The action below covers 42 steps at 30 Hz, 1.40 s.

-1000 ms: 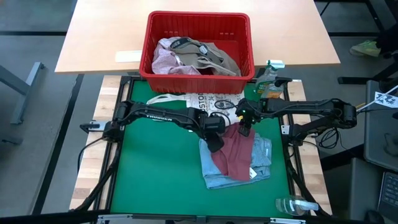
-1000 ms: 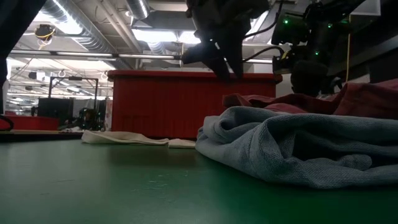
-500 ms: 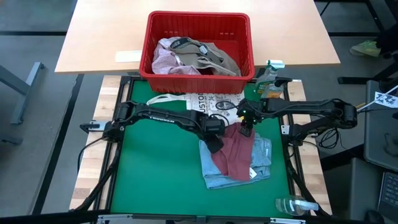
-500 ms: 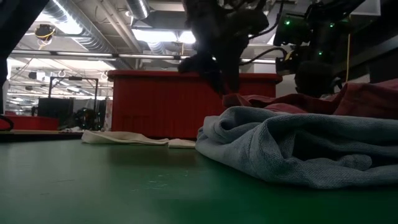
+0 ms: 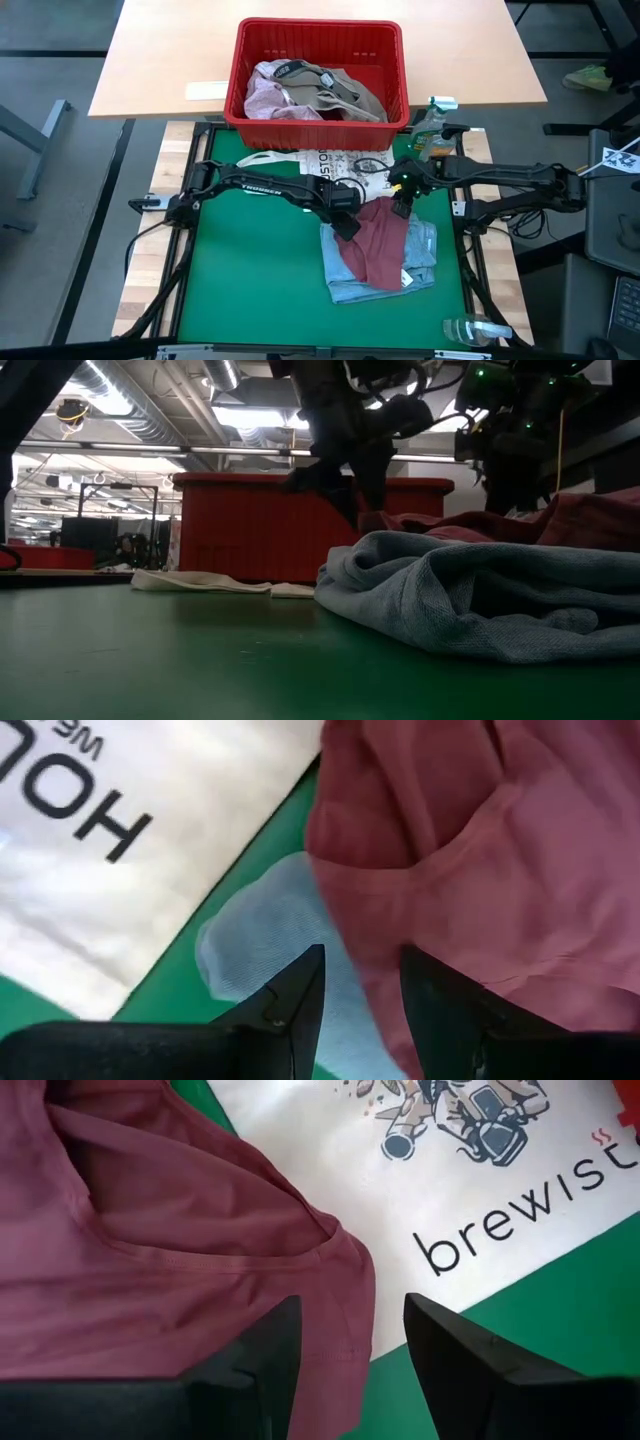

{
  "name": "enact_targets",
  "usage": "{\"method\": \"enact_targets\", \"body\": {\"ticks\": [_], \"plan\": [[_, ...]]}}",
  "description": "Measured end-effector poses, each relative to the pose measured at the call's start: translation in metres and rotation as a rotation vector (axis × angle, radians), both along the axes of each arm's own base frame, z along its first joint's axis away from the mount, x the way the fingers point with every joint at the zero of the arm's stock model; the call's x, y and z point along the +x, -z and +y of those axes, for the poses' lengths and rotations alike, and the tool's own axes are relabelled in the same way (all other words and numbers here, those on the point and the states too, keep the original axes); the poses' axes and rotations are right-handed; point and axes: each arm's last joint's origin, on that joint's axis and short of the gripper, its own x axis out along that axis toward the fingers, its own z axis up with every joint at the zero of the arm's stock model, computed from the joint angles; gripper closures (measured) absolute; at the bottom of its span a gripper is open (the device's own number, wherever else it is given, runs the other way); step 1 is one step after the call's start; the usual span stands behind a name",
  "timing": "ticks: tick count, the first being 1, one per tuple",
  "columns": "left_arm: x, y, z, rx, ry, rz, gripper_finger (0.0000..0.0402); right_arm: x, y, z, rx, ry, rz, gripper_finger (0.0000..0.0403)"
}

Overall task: Fold Laundry from Bin
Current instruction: Fold the red underwear from the red laundry basket

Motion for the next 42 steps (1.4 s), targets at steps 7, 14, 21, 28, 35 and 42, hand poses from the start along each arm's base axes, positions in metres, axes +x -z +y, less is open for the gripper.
{"method": "enact_targets", "body": {"ticks": [7,14,21,28,35,42], "plan": [[0.003,-0.001,-0.007,-0.041,0.029,-0.033,0.0276,-0.003,0.001,0.001,0.009,0.000,0.034,0.0224],[0.002,-0.001,-0.013,-0.032,0.039,-0.027,0.0276,-0.006,0.002,0.002,0.017,0.000,0.068,0.0224],[0.002,-0.001,-0.010,0.001,-0.004,-0.030,0.0276,-0.006,0.003,0.002,0.017,0.000,0.069,0.0224],[0.002,0.009,-0.010,-0.003,-0.028,0.023,0.0276,-0.007,0.003,0.002,0.016,-0.005,0.072,0.0224],[0.006,0.018,-0.010,0.002,-0.026,0.019,0.0276,-0.007,0.003,0.002,0.016,-0.005,0.074,0.0224],[0.007,0.019,-0.010,0.013,0.002,0.018,0.0289,-0.007,0.003,0.002,0.016,-0.006,0.073,0.0224]]}}
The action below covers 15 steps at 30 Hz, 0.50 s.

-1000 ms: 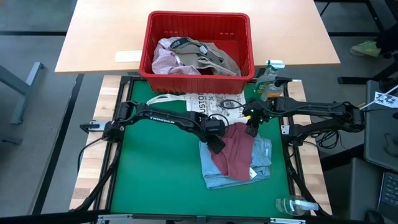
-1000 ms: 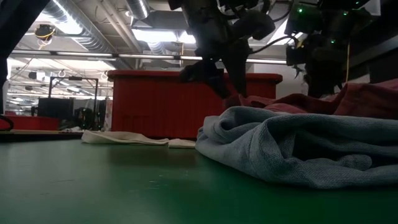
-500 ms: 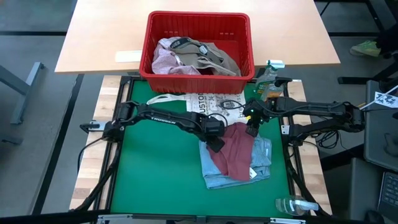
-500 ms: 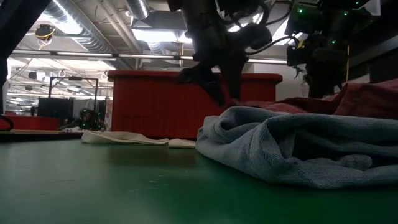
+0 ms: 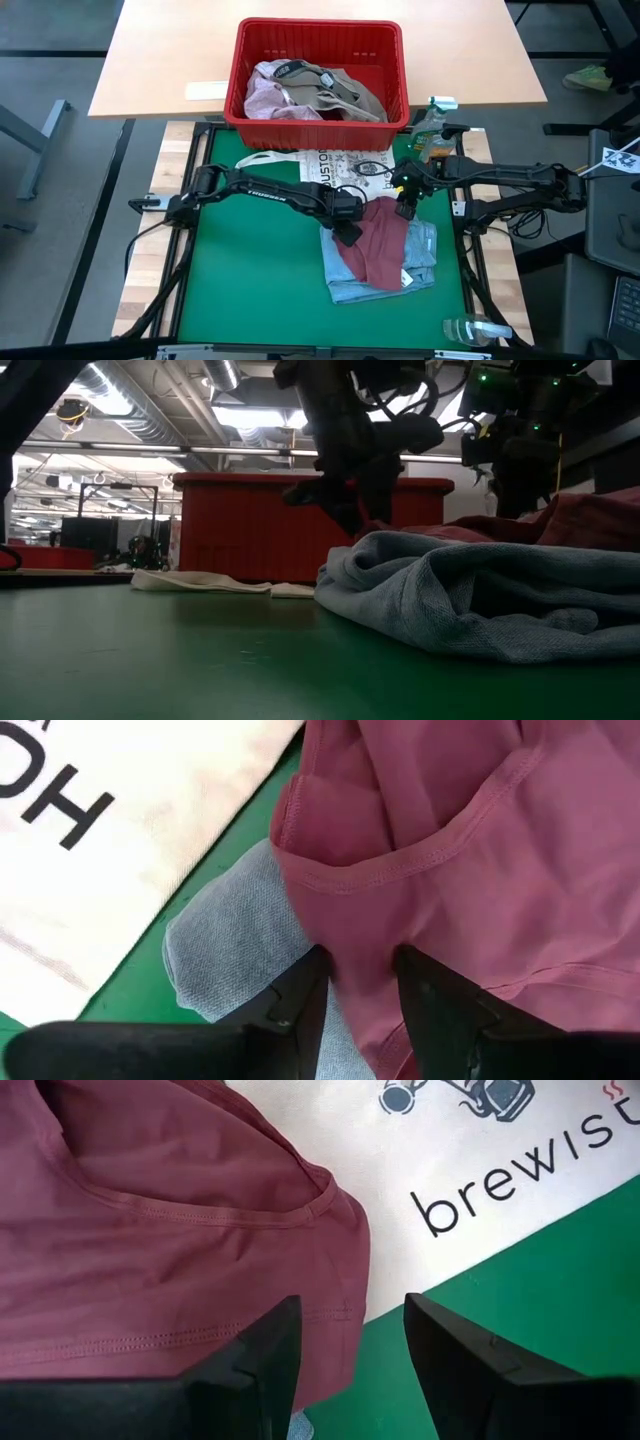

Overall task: Fold Laundry from Bin
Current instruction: Fold the red underwear from the red laundry basket

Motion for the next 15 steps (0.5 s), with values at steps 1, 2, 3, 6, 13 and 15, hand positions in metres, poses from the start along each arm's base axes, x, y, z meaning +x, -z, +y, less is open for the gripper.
{"method": "enact_targets", "body": {"ticks": [1,2,3,6,13,15], "plan": [[0.000,-0.001,0.000,0.000,0.000,-0.002,0.0298,0.000,0.000,0.000,0.000,0.000,0.000,0.0224],[0.000,-0.002,0.000,0.000,0.000,-0.005,0.0308,0.000,0.000,0.000,0.000,0.000,0.000,0.0224],[0.000,-0.002,0.000,0.001,0.000,-0.007,0.0320,0.000,0.000,0.000,0.000,0.000,0.000,0.0224],[0.000,-0.003,0.000,-0.006,0.003,-0.007,0.0363,0.000,0.000,0.000,0.000,0.000,-0.001,0.0224],[-0.002,-0.007,-0.002,-0.054,0.022,-0.015,0.0398,-0.002,-0.004,0.001,-0.007,-0.001,-0.028,0.0224],[-0.002,-0.012,-0.002,-0.055,0.023,-0.031,0.0399,-0.005,-0.008,0.001,-0.011,-0.001,-0.049,0.0224]]}}
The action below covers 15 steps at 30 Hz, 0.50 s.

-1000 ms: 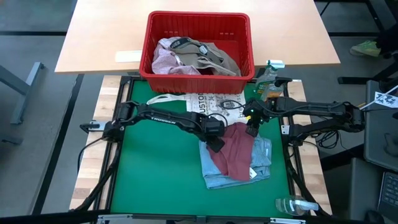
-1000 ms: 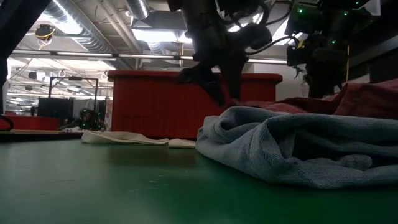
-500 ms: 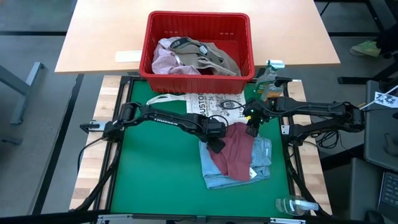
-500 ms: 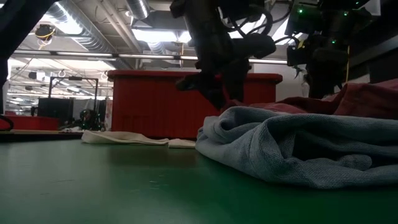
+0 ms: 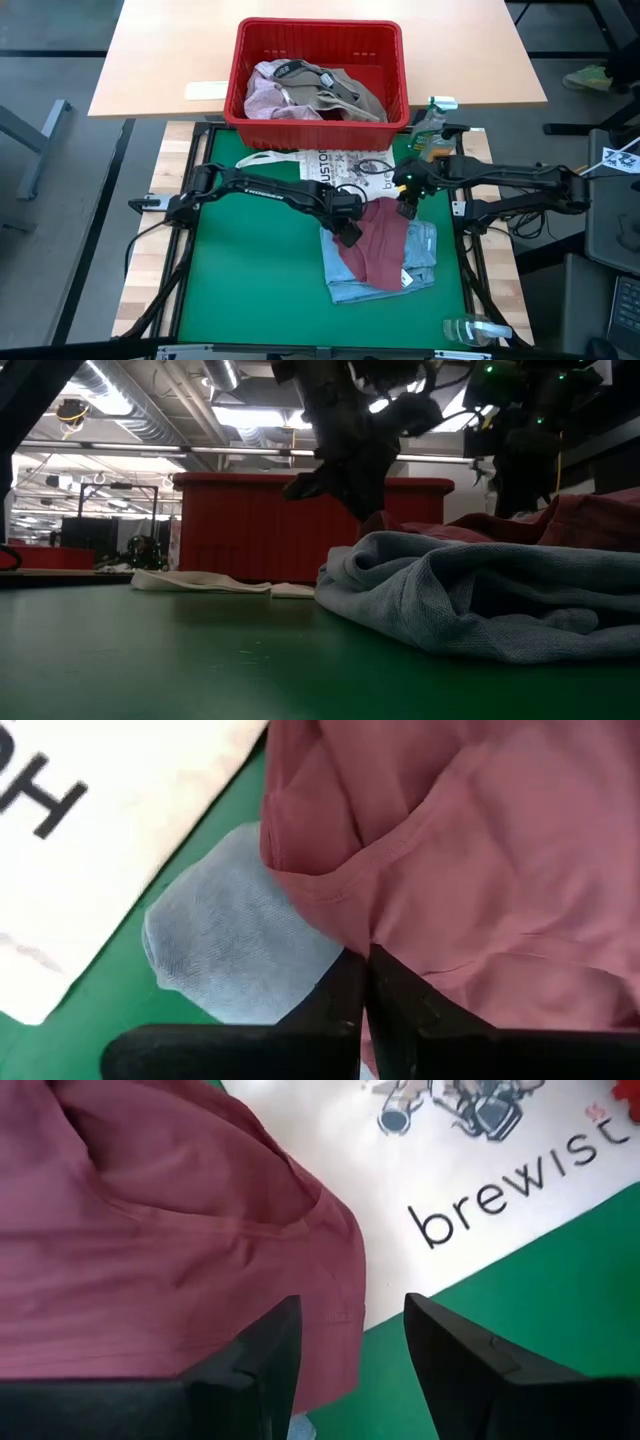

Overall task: Fold Laundry from Bin
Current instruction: Fold the red underwear from the red laundry basket

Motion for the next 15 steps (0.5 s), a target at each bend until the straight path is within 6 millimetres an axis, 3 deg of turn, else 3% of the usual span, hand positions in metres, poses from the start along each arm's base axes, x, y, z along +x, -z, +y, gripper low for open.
{"method": "enact_targets", "body": {"ticks": [6,15], "plan": [[0.010,-0.016,-0.002,-0.016,0.001,-0.127,0.0400,-0.012,-0.015,0.004,0.007,-0.009,-0.097,0.0224],[0.030,-0.034,-0.024,-0.013,0.028,-0.418,0.0401,-0.037,-0.039,0.012,0.016,-0.039,-0.269,0.0224]]}}
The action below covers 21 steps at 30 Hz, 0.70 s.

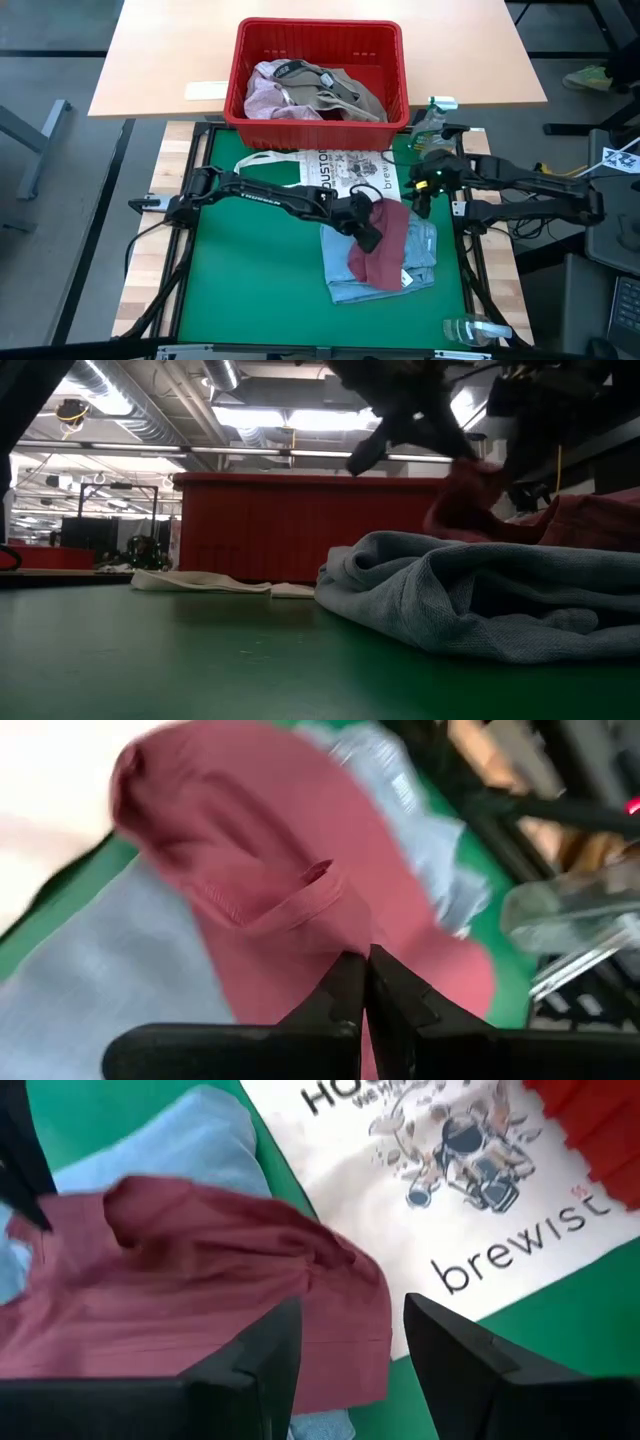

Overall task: Fold Laundry from Bin
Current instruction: Fold the red underwear from the red laundry basket

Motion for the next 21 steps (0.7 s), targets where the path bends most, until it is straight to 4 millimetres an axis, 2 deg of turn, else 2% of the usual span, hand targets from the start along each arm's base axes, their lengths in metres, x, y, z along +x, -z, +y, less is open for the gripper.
{"method": "enact_targets", "body": {"ticks": [4,11,18,21], "plan": [[0.008,-0.001,-0.009,0.035,-0.036,-0.093,0.0401,-0.005,-0.006,0.001,-0.012,0.000,-0.048,0.0224],[0.025,0.014,-0.016,0.027,-0.036,-0.209,0.0401,-0.003,-0.009,0.001,-0.018,-0.003,-0.097,0.0224],[0.037,0.042,-0.017,0.028,-0.037,-0.216,0.0401,-0.003,-0.008,0.001,-0.016,-0.003,-0.090,0.0224],[0.037,0.043,-0.017,0.031,-0.039,-0.215,0.0401,-0.003,-0.008,0.001,-0.016,-0.003,-0.089,0.0224]]}}
